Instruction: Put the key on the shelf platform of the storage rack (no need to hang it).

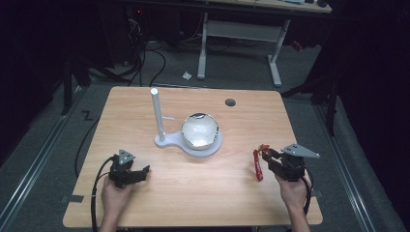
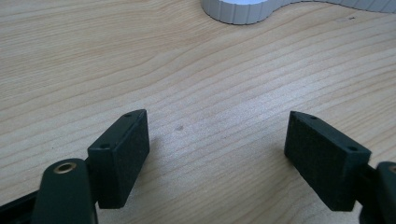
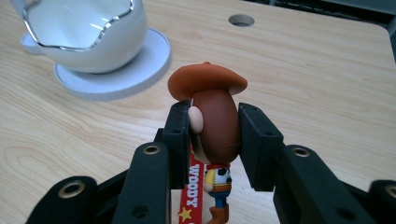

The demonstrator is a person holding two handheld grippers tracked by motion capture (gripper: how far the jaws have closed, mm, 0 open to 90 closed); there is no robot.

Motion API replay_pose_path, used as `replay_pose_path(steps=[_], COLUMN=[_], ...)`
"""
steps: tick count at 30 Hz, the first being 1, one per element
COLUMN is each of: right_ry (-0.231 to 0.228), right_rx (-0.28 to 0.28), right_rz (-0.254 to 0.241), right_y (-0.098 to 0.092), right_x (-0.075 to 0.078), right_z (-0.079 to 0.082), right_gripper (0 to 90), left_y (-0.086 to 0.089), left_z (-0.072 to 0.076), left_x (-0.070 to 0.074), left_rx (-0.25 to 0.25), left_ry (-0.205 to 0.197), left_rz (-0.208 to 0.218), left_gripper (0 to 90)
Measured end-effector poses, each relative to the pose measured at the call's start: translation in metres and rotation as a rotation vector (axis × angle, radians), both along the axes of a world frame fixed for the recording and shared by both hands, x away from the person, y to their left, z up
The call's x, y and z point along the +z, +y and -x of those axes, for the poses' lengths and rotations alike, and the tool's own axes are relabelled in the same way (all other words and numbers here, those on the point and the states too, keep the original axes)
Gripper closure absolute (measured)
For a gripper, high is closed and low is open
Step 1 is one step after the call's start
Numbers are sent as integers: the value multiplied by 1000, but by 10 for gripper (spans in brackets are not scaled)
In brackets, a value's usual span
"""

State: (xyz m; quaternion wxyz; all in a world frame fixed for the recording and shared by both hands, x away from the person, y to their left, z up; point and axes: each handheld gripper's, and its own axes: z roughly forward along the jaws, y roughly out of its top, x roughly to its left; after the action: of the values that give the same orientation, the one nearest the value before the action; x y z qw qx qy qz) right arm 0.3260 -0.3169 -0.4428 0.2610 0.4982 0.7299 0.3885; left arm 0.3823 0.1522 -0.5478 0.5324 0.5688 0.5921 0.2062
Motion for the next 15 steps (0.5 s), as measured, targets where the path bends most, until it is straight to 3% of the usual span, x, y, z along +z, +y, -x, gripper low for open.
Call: replay_pose_path(steps=[15], right_ry=[-64], right_rx=[73], right_rz=[-40], right_y=[6], right_x=[38], right_z=[3], right_gripper=[668], left_y=[0], left_z=[0], left_x=[0], left_rx=[0], left_ry=[-1], left_rz=[2], left_gripper=[224])
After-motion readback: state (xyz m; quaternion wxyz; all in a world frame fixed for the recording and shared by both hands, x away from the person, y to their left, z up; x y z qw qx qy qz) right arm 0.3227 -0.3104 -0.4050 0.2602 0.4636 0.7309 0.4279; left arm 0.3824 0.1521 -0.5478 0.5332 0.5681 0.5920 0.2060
